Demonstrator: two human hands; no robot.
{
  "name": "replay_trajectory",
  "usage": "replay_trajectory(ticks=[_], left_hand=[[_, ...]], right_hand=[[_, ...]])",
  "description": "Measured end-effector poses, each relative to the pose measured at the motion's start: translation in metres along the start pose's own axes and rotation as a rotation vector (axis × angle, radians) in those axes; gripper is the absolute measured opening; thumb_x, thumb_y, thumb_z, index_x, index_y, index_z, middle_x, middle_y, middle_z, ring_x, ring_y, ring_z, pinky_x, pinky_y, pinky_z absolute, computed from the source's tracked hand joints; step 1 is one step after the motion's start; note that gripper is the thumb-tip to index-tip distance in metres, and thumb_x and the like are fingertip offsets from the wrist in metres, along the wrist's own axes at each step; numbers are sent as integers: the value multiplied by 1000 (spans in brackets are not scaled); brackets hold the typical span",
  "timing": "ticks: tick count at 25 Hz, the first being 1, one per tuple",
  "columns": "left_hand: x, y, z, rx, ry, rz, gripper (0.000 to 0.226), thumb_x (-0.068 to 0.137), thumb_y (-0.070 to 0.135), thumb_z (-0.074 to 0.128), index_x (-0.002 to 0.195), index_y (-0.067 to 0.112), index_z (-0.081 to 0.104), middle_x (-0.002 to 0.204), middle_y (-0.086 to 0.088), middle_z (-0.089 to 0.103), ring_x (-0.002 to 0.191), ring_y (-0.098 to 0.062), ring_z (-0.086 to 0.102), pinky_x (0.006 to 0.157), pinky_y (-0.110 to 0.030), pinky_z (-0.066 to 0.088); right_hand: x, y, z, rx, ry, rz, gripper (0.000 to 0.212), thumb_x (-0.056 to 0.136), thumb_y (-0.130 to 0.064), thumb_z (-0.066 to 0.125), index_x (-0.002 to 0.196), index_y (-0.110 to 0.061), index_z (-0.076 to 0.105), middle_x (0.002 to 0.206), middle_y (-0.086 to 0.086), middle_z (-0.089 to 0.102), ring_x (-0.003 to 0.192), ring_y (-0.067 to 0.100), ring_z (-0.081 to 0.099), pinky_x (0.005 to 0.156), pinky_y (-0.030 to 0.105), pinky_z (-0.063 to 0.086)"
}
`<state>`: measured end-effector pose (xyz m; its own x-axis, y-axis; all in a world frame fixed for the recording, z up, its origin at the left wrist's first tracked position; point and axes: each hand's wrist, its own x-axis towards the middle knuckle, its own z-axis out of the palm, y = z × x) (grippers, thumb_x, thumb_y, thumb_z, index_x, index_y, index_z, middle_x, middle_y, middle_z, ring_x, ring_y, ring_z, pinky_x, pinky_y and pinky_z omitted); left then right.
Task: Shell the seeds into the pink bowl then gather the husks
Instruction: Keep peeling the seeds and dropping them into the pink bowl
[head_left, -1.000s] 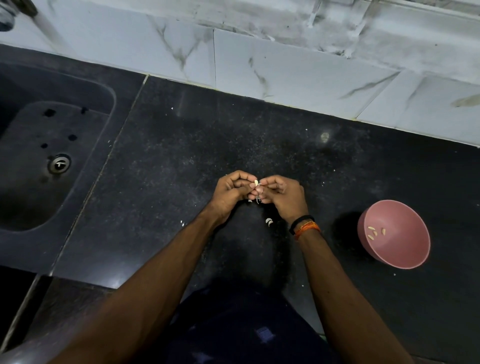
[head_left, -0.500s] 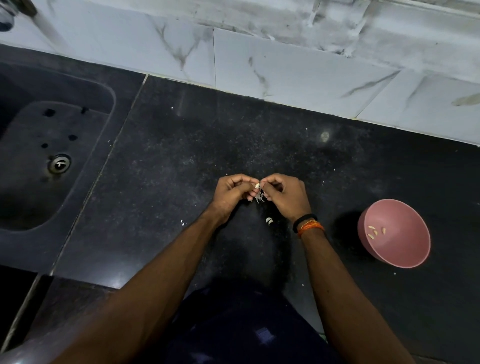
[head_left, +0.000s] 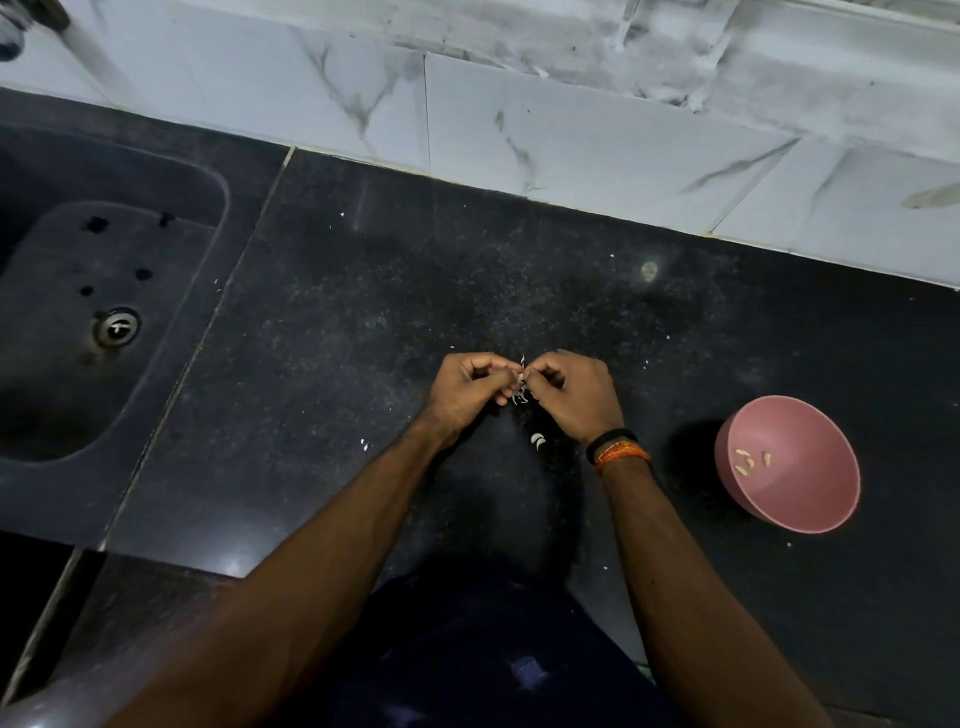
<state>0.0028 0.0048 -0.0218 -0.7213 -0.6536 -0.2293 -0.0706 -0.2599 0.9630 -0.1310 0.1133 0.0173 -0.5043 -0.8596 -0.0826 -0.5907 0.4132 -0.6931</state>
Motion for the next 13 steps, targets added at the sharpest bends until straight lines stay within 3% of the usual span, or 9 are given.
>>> replay_trajectory(ticks=[5, 8, 13], left_hand=[[0, -6, -7, -49, -55, 6, 16, 88, -2, 71, 102, 2, 76, 98, -18, 76, 84, -28, 67, 69, -26, 55], [0, -6, -5, -24, -50, 25, 19, 89, -3, 69, 106, -1, 75, 101, -17, 76, 89, -24, 69, 71, -25, 56], [1, -7, -7, 11, -50, 31, 17, 87, -6, 69, 103, -3, 74, 92, -10, 77, 80, -15, 70, 69, -24, 56]], right_hand=[[-1, 5, 2, 112, -14, 51, 9, 89, -21, 69, 86, -24, 77, 80, -8, 73, 73, 13, 71, 75, 46, 60], [-2, 6, 4, 175, -20, 99, 10, 90, -20, 70, 85, -22, 77, 77, -6, 73, 70, 14, 72, 75, 48, 62], [-4, 0, 5, 221, -13, 154, 11, 89, -16, 69, 84, -17, 79, 70, -4, 74, 64, 14, 73, 73, 45, 63]])
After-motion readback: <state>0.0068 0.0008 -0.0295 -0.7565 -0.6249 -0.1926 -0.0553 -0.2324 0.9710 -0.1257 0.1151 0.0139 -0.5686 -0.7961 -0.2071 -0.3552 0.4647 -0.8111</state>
